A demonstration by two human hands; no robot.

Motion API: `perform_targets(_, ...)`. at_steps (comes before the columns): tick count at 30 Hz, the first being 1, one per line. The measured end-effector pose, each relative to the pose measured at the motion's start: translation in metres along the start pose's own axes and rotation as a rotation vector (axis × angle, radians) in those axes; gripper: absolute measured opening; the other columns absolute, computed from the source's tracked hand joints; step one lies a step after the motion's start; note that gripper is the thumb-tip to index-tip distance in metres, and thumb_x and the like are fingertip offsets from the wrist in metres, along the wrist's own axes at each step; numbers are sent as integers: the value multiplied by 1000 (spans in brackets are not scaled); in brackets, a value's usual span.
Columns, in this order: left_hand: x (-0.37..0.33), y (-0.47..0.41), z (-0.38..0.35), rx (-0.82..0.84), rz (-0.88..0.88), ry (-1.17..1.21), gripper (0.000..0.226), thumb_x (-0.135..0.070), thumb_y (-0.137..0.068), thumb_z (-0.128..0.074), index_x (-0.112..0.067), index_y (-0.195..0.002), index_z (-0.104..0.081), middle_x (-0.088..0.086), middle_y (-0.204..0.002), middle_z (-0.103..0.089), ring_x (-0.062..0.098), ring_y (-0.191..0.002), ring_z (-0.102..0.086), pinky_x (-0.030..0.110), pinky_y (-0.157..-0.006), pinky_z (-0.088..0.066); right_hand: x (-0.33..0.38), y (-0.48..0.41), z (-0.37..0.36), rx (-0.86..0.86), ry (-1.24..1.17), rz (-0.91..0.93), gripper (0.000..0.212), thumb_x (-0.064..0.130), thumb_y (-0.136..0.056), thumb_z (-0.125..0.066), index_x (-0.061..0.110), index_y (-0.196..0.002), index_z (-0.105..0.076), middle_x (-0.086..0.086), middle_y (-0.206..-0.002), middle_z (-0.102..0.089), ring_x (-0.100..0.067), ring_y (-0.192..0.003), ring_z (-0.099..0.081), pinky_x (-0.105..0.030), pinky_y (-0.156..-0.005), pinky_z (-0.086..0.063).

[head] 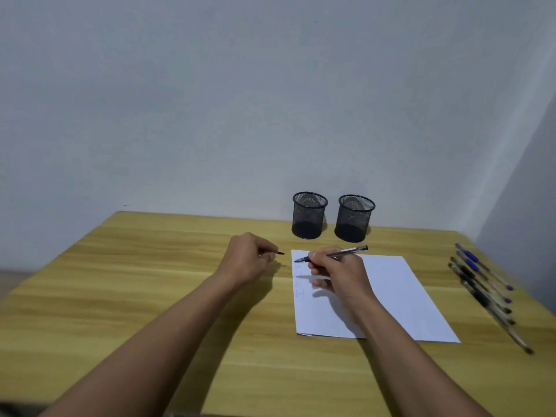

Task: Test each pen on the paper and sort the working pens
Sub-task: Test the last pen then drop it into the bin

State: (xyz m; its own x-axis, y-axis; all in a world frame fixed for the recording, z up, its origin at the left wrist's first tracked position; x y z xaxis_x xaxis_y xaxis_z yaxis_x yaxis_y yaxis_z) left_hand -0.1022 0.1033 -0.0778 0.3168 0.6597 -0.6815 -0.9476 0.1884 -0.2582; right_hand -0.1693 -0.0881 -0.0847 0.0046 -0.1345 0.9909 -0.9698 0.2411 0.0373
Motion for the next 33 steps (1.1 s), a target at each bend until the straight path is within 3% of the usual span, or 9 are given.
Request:
perform_targets(4, 7, -2, -25, -25, 79, -137, 18, -29, -84, -70, -25, -99, -79, -6, -100, -76, 13, -93, -67, 27, -81, -54, -10, 2, 1, -23, 82, 4, 11, 14, -95, -69, 7, -97, -77, -9, -78, -73, -17, -71, -65, -39, -64, -56)
perform_targets(7, 13, -5, -36, 3, 80, -200, 19, -29, -87, -69, -28, -103, -78, -7, -106, -76, 17, -100, -67, 33, -86, -55, -17, 3, 4, -22, 130, 39, 11, 15, -96, -68, 8, -94, -76, -9, -77, -72, -19, -71, -63, -33, -59, -51)
perform_targets(10, 17, -4, -35, 27, 97, -176, 31, -30, -85, -70, -29, -116, -73, -4, -117, -73, 21, -110, -65, 34, -93, -53, -17, 6, 8, -53, 205, 86, 7, 15, -93, -71, 13, -93, -77, -8, -80, -76, -20, -71, -67, -37, -60, -60)
perform_targets(13, 15, 8, -27, 0, 54, -197, 46, -28, -89, -65, -26, -135, -60, 1, -141, -58, 25, -129, -53, 41, -103, -47, -10, 13, 12, -50, 291, 129, 10, 17, -93, -71, 11, -88, -76, -10, -77, -76, -19, -64, -66, -43, -64, -61)
perform_targets(16, 3, 36, -18, -3, -69, -221, 46, -37, -94, -56, -24, -137, -58, 0, -147, -52, 23, -136, -45, 41, -106, -43, -6, 20, 16, -34, 418, 184, 15, 20, -92, -70, 9, -81, -73, -10, -72, -73, -26, -65, -68, -42, -60, -61)
perform_targets(20, -5, 75, -23, 227, -61, -257, 54, -59, -86, -56, -32, -132, -61, -1, -151, -46, 22, -146, -29, 45, -115, -30, -22, 30, 18, -10, 465, 146, 12, 19, -92, -69, 12, -83, -69, -8, -70, -72, -25, -61, -67, -35, -53, -59)
perform_targets(23, 1, 82, -31, 319, -59, -361, 65, -68, -84, -52, -41, -143, -47, 0, -162, -26, 23, -152, -13, 54, -120, -11, -28, 35, 19, 1, 457, 118, 18, 25, -92, -71, 10, -84, -68, -6, -67, -72, -16, -57, -64, -28, -53, -53)
perform_targets(30, 8, 85, -35, 309, -58, -327, 67, -69, -85, -51, -43, -146, -41, -3, -163, -20, 20, -153, -7, 51, -122, -3, -31, 35, 20, 47, 527, 122, 16, 27, -89, -74, 13, -82, -69, -1, -67, -74, -15, -65, -72, -38, -66, -60)
perform_targets(33, 8, 84, -35, 304, -56, -324, 67, -69, -85, -51, -43, -146, -41, -4, -163, -20, 19, -153, -7, 51, -122, -2, -32, 35, 18, 12, 552, 166, 16, 27, -92, -71, 14, -83, -68, 0, -66, -72, -9, -56, -65, -29, -57, -55)
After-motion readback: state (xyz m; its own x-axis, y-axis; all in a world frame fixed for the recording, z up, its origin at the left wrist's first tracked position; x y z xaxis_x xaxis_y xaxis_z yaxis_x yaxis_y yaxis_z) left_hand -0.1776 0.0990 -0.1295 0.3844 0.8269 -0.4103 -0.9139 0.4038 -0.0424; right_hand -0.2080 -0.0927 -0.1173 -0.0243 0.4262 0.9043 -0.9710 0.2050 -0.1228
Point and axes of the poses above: each hand's wrist, its own y-axis away from the middle knuckle, its own z-axis out of the back of the hand, x = y × z, the point moved 1 cm from there along -y, towards the middle knuckle
